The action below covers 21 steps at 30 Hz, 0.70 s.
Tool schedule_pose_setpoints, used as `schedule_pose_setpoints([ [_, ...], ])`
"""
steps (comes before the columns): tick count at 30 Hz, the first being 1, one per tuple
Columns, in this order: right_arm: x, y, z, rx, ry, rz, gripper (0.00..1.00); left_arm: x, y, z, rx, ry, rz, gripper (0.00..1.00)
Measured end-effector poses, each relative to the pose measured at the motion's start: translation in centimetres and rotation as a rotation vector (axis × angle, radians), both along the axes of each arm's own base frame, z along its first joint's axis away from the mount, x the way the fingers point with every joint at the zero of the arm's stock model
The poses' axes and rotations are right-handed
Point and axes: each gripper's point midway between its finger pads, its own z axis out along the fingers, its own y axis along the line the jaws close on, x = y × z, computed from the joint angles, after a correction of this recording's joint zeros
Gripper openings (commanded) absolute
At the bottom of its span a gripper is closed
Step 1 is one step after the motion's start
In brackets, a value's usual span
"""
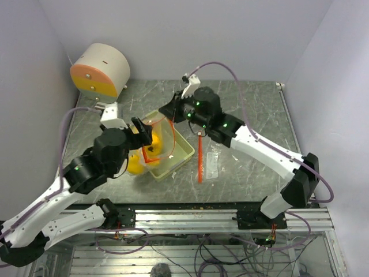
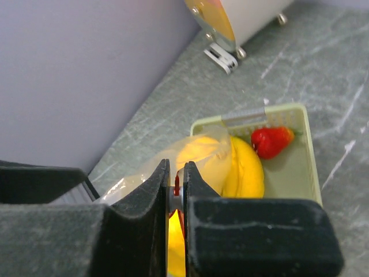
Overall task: Place the food in the zip-top bag and seal the zipper
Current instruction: Zip the zipper food storage bag.
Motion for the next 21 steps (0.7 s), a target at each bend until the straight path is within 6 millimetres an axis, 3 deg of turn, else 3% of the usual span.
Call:
schedule_pose_setpoints([
  [6,1.3,-1.4,5.4,0.073,-0.100,0.164,0.00,-2.7,2.3,7.6,-0.047,-0.149,-0.078,1.00],
  [11,0.6,-1.8,11.5,0.148,-0.220,0.361,0.00,-5.4,4.8,11.1,-0.041,-0.287,-0.143,0.96],
  [14,-0.3,-1.9,13.7,0.167,-0.273,0.486,0.00,-5.8,5.2,12.0,-0.008,-0.327,-0.164,0.90],
  [16,-1.0,-1.8,14.4,0.172,-0.293,0.564,0.00,-5.8,5.0,12.1,0.028,-0.342,-0.186,0.90],
  [21,-4.0,-1.7,13.1,0.173,-0.261,0.763,0.00,-5.5,2.6,12.3,0.121,-0.385,-0.302,0.89],
])
